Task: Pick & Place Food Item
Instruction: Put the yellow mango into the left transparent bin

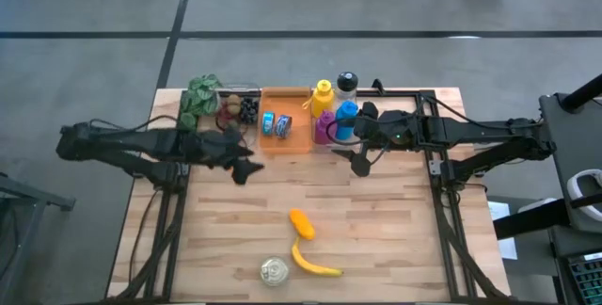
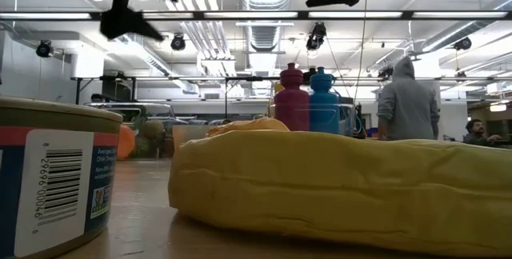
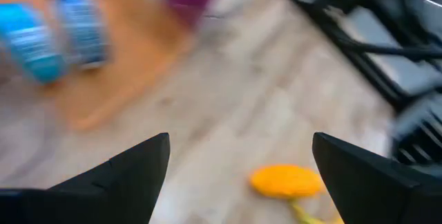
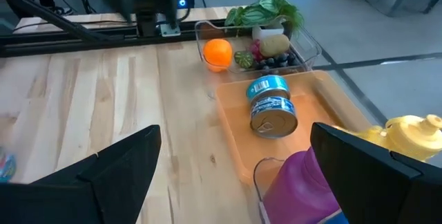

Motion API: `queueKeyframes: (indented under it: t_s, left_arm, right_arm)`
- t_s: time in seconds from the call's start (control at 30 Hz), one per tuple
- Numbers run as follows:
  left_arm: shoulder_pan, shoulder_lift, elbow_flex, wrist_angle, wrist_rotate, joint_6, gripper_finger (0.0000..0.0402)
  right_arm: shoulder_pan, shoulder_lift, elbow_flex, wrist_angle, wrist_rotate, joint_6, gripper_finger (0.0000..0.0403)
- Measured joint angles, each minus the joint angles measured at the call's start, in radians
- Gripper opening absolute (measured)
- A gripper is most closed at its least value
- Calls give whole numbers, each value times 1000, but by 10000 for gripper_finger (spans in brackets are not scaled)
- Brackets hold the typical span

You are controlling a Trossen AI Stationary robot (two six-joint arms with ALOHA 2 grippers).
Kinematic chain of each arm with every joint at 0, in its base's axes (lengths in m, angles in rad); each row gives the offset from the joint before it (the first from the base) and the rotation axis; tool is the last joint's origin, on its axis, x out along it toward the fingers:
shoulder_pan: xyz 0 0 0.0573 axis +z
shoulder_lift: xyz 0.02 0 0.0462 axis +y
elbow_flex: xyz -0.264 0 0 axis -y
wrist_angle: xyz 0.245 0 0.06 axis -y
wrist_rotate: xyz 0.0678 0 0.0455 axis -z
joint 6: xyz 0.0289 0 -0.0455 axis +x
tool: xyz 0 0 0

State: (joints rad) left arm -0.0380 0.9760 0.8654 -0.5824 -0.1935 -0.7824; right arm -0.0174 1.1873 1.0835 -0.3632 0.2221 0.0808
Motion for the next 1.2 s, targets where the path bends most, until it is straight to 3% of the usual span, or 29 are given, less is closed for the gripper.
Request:
queueKeyframes:
  t_s: [0.27, 0.57, 0.83, 1.2]
  left_arm:
    - [-207, 115, 0, 312, -23, 203, 352]
    - [-274, 264, 0, 447, -17, 315, 349]
    - [-273, 350, 0, 452, 142, 445, 347]
    - [-255, 408, -2, 453, 323, 739, 346]
  right_arm:
    - [12, 0, -6, -59, -162, 42, 370]
    - [120, 0, -7, -184, -178, 49, 370]
    - [211, 0, -7, -204, -172, 148, 370]
    - [218, 0, -7, -202, -168, 259, 370]
